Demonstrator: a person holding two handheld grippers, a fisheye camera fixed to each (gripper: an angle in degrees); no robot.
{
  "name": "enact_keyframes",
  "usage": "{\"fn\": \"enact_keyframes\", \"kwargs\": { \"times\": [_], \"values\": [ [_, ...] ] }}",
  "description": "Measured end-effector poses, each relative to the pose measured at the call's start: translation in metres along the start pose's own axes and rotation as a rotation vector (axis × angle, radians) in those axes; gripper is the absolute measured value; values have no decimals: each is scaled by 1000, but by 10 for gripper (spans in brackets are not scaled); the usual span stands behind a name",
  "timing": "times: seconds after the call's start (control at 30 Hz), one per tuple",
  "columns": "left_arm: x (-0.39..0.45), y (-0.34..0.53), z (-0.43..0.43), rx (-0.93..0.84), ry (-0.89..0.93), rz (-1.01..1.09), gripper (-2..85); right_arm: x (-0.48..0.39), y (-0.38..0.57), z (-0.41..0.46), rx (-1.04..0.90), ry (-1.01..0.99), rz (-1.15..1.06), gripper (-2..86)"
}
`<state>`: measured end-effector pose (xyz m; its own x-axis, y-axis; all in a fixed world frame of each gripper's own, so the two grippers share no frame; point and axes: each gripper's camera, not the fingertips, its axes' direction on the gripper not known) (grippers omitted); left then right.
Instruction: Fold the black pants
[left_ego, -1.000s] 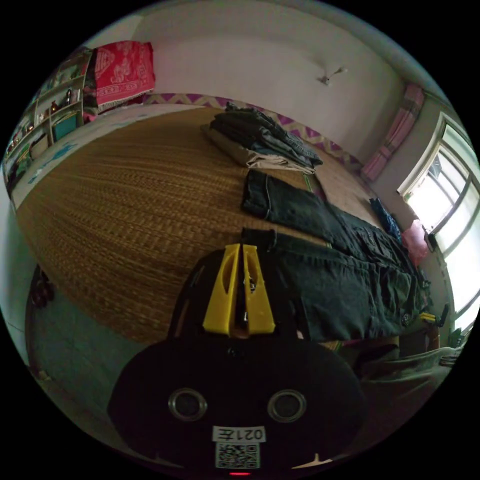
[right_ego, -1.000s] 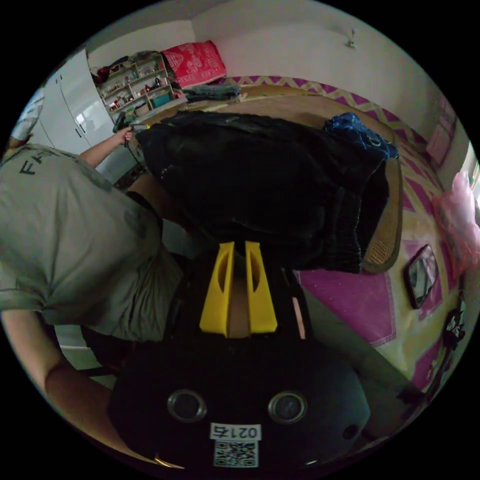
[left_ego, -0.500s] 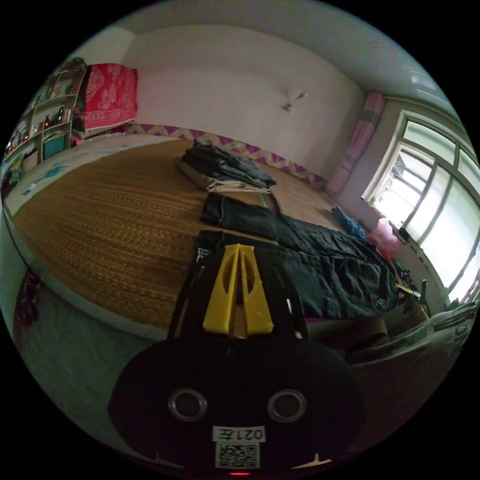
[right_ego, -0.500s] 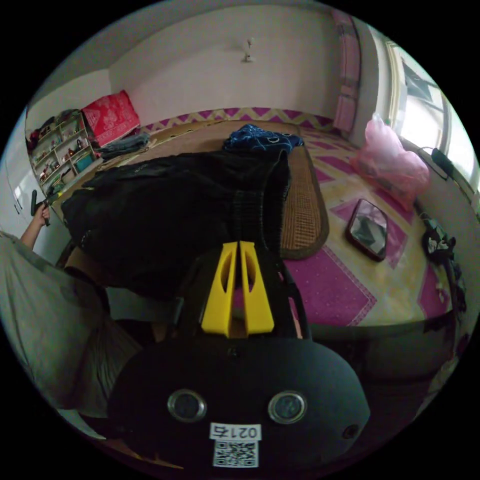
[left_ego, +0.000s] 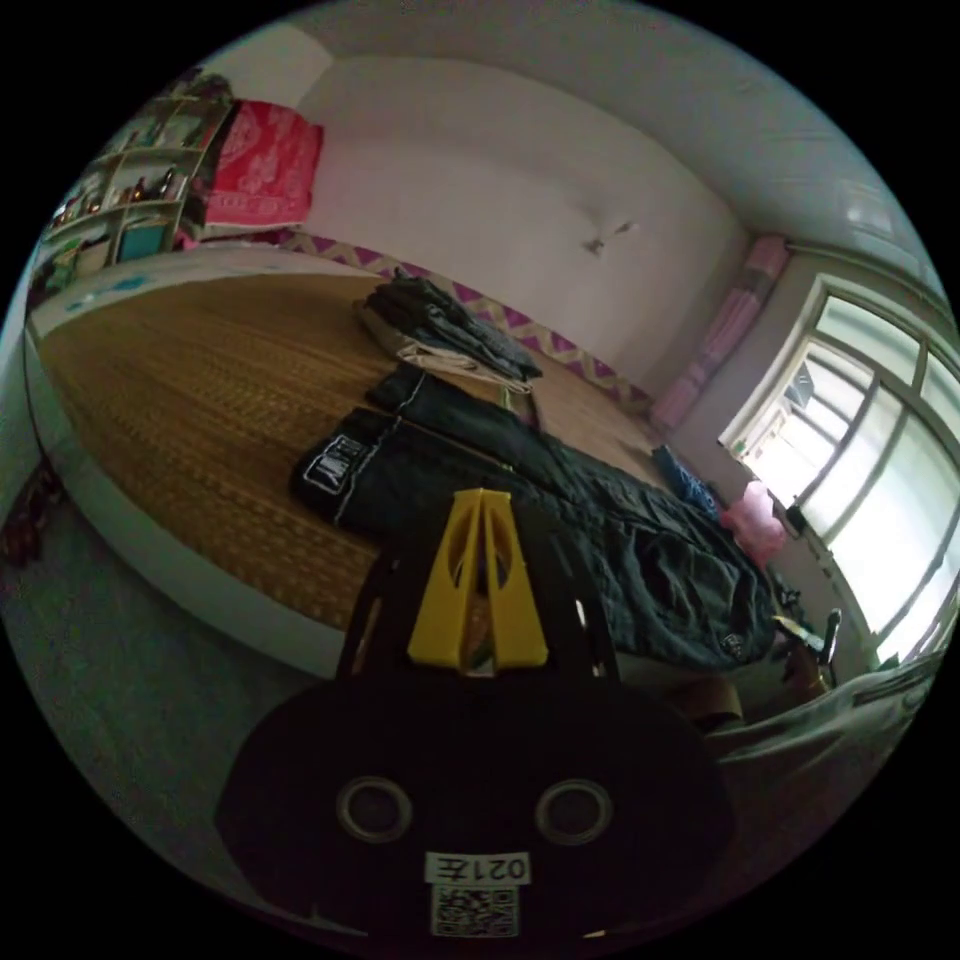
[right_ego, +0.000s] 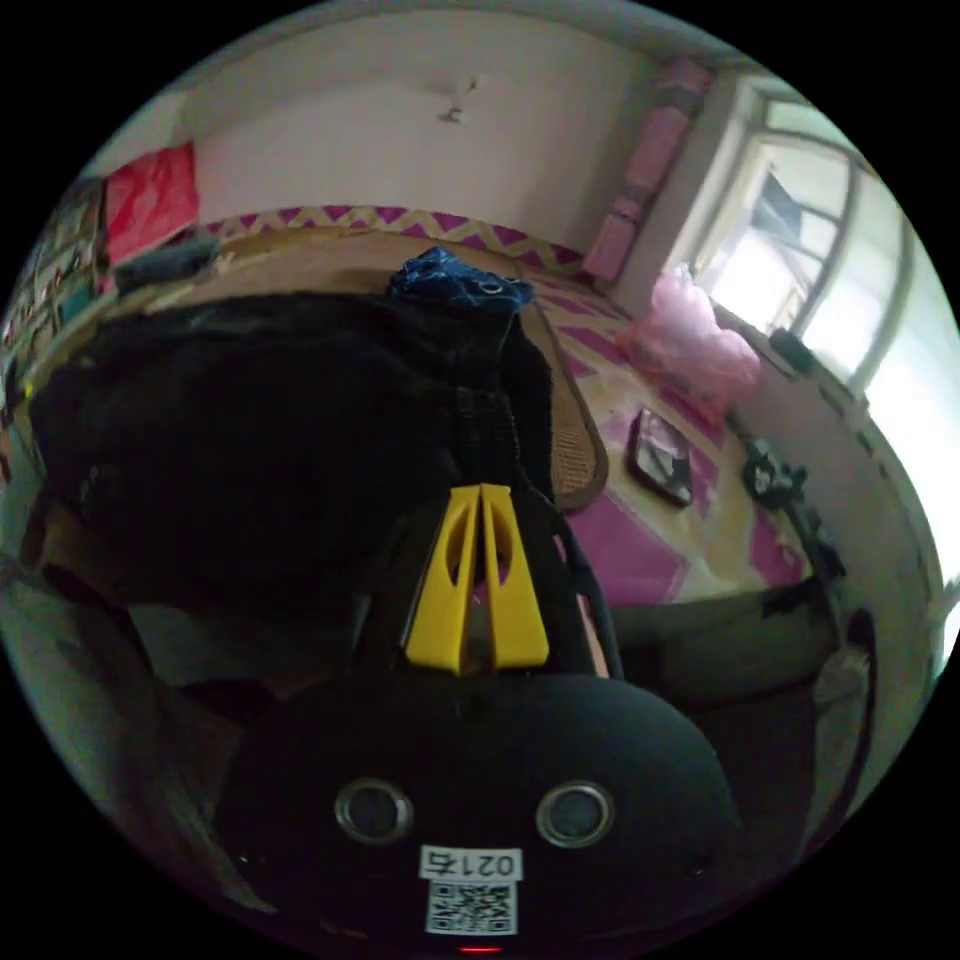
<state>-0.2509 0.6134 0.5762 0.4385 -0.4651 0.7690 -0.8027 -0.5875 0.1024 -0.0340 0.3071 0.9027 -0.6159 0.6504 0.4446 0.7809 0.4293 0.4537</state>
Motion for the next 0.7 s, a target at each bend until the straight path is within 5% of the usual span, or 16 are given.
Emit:
{"fn": "enact_keyframes", "kwargs": {
  "times": [0.4,0.7],
  "values": [
    [-76,-13,-29,-19,93,-402,80,96,126,7,42,-397,690,99],
    [-85,-34,-17,-20,130,-454,74,111,174,59,17,-627,829,94]
  ]
}}
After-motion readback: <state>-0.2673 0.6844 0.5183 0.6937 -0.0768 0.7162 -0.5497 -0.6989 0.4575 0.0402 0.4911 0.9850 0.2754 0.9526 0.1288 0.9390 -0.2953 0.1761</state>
